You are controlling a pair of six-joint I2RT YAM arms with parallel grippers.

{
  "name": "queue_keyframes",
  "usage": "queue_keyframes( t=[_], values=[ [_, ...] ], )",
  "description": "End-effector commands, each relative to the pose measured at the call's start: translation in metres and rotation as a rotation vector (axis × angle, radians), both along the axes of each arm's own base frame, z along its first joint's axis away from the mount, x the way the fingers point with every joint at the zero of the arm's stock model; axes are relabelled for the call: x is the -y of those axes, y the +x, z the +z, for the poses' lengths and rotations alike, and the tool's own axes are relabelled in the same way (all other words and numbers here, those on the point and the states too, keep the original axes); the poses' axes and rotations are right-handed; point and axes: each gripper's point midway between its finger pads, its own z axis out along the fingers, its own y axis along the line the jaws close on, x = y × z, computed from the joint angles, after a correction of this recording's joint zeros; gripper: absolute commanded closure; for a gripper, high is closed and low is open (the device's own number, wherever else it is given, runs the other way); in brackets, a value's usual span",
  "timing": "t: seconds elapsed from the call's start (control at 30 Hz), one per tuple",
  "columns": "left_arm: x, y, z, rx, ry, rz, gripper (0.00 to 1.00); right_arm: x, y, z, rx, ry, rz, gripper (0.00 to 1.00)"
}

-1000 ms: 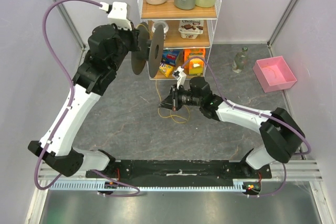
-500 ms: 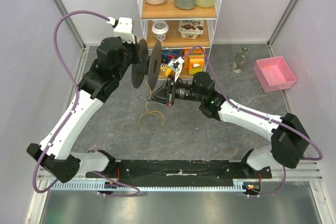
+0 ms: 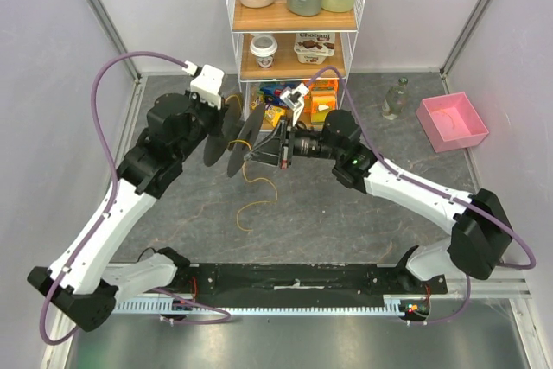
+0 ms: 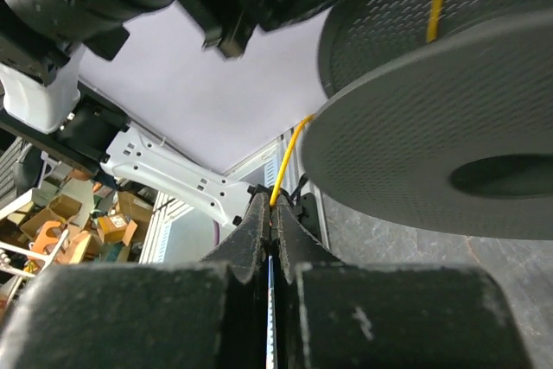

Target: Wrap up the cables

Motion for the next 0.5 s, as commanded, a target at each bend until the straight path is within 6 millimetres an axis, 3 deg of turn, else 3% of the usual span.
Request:
queue_keyframes(
  t=[0.0, 0.27, 0.47],
  values=[
    [0.007, -0.031, 0.035, 0.162, 0.051, -0.178, 0.98, 0.021, 0.005, 0.027, 0.051, -0.025, 0.017, 1.00],
    [0.015, -0.069, 0.019, 0.165, 0.154, -0.378, 0.98, 0.056, 0.036, 0.014, 0.167, -0.188, 0.004, 1.00],
    [0.022, -0.090, 0.026, 0.204, 0.187, -0.495, 0.98, 0.080, 0.051, -0.010, 0.265, -0.343, -0.001, 1.00]
  ],
)
